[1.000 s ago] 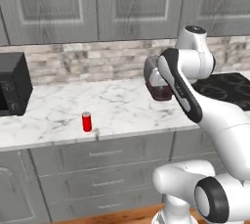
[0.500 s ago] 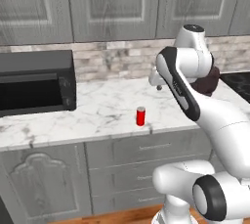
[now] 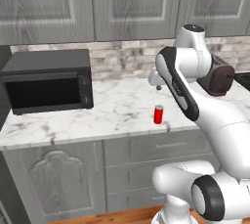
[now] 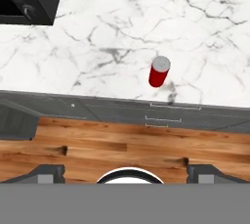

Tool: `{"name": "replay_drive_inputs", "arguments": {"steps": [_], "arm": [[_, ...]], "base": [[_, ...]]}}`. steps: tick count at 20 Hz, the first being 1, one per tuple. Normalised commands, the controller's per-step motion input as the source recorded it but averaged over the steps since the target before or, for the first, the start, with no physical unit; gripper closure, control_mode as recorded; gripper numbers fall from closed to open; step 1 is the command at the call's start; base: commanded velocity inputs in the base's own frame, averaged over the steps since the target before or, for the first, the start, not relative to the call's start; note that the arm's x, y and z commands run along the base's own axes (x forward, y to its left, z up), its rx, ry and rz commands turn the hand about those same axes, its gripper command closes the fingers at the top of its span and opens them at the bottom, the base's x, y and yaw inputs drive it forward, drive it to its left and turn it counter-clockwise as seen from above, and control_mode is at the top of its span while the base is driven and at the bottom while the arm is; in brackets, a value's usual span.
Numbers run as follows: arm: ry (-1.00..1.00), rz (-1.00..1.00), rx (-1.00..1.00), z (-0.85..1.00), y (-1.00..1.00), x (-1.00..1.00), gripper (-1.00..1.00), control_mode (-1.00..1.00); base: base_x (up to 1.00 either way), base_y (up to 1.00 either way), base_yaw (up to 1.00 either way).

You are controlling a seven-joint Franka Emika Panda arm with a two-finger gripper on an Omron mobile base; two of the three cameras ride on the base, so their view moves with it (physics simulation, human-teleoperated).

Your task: Four empty soda cans are scattered around the kitchen. Gather all the cans and cluster them next to the stove for recycling.

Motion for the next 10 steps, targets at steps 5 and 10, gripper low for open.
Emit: {"name": "replay_drive_inputs", "arguments": {"steps": [5,10], "arm": [[0.00,0.00,0.00,0.00,0.00,0.00,-1.00,1.00],[0.08,0.00,0.00,-0.08,-0.10,0.23,-1.00,-1.00]], "base": [[0.41,0.00,0.00],[0.21,-0.02,0.00]]}}
